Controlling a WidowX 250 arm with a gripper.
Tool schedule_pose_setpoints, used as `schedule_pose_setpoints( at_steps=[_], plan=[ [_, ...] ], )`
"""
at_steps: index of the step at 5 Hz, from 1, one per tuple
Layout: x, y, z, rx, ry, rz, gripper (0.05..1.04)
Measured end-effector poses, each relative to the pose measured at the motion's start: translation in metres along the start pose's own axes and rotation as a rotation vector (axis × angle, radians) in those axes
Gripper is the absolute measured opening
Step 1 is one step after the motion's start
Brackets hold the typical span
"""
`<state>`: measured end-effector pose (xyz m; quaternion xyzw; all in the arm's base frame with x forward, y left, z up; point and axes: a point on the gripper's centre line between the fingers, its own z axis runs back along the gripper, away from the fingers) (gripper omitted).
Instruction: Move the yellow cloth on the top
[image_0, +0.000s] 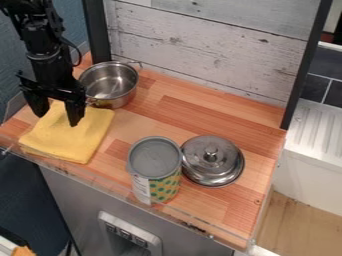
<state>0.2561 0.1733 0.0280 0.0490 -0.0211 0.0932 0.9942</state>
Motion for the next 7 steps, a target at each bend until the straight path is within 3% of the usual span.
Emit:
schedule_pose_setpoints(
  at_steps=[1, 3, 5, 7],
  plan=[
    [-0.008, -0.007, -0.02, -0.011, 0.053, 0.008, 1.001],
    [-0.01, -0.028, -0.027, -0.035, 0.058, 0.002, 1.001],
    [-0.005, -0.083, -0.023, -0.062, 0.077, -0.1, 1.001],
    [0.033, -0.138, -0.022, -0.1, 0.058, -0.15, 1.001]
  ],
)
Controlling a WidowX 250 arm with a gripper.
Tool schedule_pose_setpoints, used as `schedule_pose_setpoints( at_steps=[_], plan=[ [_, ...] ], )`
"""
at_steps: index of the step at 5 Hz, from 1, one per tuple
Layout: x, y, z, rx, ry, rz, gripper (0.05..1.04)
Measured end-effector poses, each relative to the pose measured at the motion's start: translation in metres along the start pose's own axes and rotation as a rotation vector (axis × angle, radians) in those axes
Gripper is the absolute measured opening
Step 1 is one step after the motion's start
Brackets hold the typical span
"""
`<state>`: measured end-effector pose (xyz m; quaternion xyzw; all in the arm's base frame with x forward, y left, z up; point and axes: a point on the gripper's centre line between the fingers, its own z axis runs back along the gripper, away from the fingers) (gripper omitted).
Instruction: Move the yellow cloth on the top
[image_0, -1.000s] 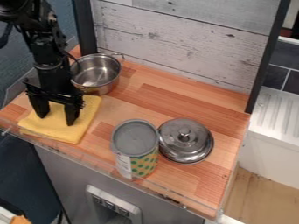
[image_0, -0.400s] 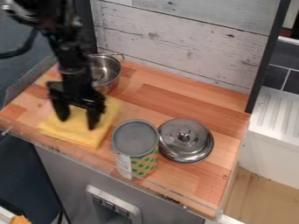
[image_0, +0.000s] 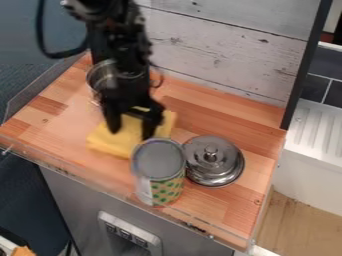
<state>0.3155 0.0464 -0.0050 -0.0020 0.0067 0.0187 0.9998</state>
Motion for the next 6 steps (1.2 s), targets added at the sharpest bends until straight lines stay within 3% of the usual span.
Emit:
schedule_pose_setpoints(
  at_steps=[3, 5, 6],
  plan=[
    [0.065, -0.037, 0.0, -0.01, -0.041, -0.044, 1.001],
    [0.075, -0.054, 0.001, -0.016, -0.027, -0.05, 1.001],
    [0.064, -0.065, 0.007, 0.056, -0.011, -0.072, 0.999]
  ],
)
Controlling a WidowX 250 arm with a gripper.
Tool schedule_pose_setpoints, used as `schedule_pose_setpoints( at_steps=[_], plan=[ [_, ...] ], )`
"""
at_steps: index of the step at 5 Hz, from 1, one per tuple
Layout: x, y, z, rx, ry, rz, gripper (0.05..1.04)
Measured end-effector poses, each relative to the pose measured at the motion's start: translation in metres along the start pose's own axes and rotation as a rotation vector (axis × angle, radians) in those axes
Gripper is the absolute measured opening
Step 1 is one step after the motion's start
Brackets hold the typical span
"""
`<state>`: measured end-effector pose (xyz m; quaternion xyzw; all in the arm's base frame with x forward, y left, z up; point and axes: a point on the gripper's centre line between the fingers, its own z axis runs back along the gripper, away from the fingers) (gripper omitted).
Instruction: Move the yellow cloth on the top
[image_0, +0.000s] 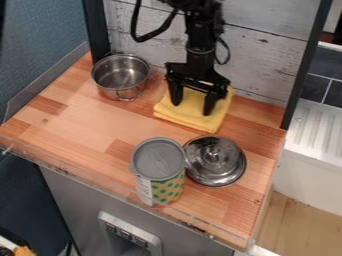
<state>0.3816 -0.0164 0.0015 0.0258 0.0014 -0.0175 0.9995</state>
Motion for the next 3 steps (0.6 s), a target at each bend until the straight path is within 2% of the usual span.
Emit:
schedule_pose_setpoints(
  at_steps=[1, 2, 3],
  plan=[
    [-0.003, -0.014, 0.029, 0.039, -0.043, -0.022, 0.999],
    [-0.002, -0.008, 0.066, 0.042, -0.1, -0.004, 0.999],
    [-0.007, -0.004, 0.068, 0.03, -0.064, -0.002, 0.999]
  ],
)
